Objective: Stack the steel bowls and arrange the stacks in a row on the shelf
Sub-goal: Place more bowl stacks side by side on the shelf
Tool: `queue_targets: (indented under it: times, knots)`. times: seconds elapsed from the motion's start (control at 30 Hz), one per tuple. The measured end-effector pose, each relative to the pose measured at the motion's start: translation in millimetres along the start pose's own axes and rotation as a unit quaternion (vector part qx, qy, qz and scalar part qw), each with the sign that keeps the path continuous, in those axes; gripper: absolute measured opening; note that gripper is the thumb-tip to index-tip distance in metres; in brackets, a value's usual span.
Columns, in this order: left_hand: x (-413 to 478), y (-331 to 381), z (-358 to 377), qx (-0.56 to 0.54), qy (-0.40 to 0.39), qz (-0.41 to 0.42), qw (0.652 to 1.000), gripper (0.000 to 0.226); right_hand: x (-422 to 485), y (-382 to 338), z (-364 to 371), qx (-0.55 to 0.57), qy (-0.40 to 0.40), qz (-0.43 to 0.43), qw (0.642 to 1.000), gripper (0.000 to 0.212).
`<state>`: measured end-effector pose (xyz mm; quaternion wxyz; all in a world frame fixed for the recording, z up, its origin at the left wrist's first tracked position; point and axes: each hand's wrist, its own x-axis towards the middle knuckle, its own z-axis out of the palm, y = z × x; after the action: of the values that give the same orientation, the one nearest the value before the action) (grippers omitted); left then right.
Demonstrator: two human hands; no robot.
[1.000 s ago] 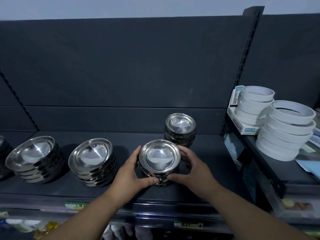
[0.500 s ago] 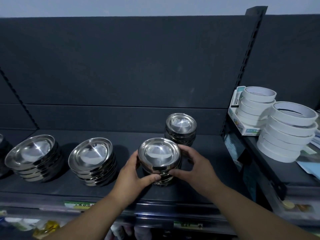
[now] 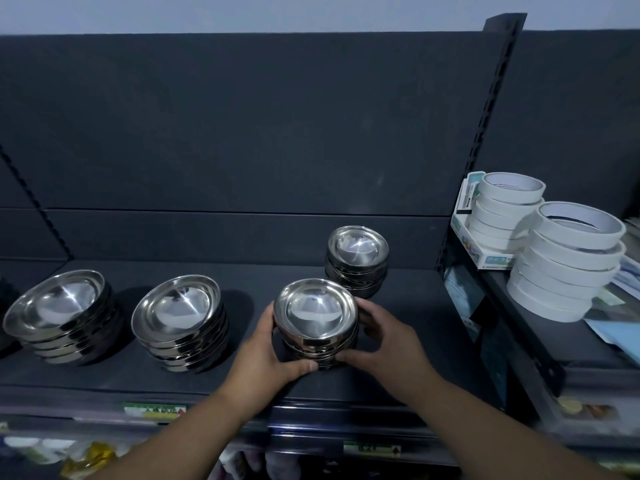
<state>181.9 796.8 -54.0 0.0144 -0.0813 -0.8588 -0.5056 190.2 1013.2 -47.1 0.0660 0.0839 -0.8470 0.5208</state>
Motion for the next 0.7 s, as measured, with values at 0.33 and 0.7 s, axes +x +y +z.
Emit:
queue_targets:
  times: [0.33, 0.7]
  knots:
    - [4, -1, -6, -0.024, -0.029, 0.001, 0.999, 0.106, -4, 8, 9, 0.013, 0.025, 0.005, 1.0, 0.077]
    - [-1, 8, -11, -0.03, -0.017, -0.006, 0.999, 0.123, -1, 5, 0, 0.01, -0.003, 0.026, 1.0, 0.096]
